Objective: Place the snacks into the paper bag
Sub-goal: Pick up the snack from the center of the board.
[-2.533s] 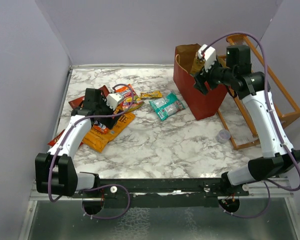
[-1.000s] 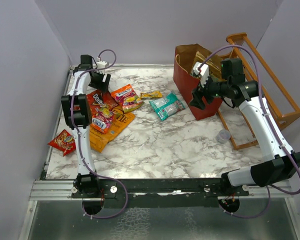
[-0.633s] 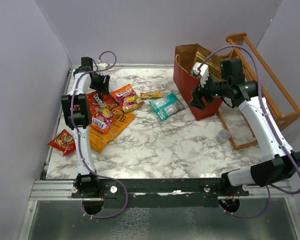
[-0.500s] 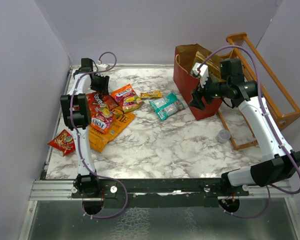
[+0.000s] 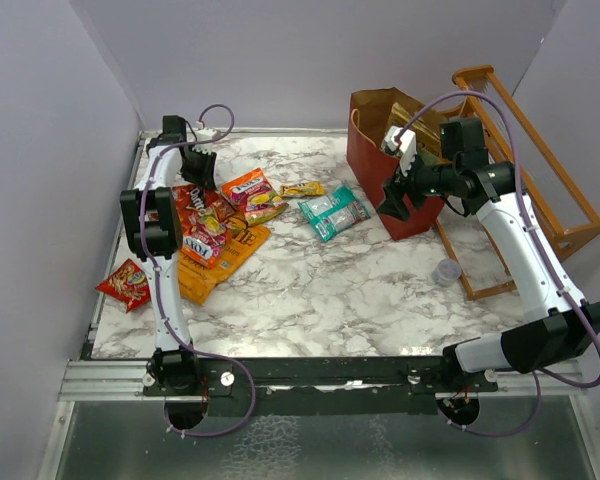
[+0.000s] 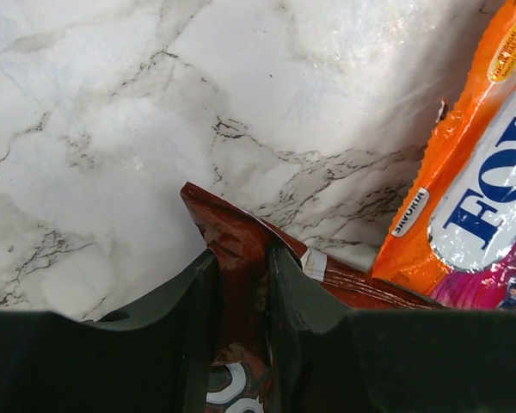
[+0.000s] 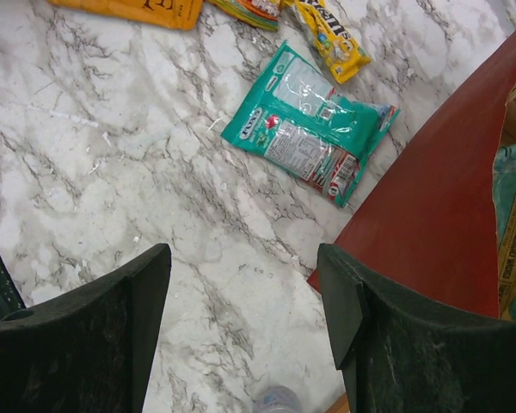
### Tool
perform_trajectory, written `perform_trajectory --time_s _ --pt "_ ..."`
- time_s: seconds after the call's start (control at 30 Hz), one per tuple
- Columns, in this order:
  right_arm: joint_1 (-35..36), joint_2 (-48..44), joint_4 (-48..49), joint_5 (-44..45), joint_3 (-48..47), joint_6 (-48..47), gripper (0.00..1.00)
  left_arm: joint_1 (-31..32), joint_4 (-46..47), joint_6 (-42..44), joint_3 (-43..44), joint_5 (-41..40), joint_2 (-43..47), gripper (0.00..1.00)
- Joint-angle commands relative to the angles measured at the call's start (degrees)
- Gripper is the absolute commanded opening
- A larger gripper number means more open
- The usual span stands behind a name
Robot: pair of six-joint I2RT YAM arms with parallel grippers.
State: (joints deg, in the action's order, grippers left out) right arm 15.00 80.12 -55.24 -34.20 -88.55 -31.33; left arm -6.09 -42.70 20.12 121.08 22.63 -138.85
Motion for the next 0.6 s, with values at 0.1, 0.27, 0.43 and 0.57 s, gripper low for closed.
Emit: perform_trajectory --time_s 0.1,0.27,0.43,0.57 --pt "0.1 -2.7 2.5 -4.1 0.7 0.9 0.68 0.1 -4.4 1.1 0.8 2.6 10.3 0.00" --pt "0.2 -3.0 4.0 -6.6 0.0 2.3 0.65 0.1 -4.5 0.5 -0.7 3.8 16.6 0.00" --pt "1.2 -2.4 6.7 -8.0 -0.3 3.9 0.62 0.2 -4.0 -1.3 -3.1 6.0 23.2 0.00" --pt "3.5 -1.4 9.5 -8.1 -1.3 5.3 0.62 0.7 -3.1 -4.9 -4.6 8.8 28.3 0.00"
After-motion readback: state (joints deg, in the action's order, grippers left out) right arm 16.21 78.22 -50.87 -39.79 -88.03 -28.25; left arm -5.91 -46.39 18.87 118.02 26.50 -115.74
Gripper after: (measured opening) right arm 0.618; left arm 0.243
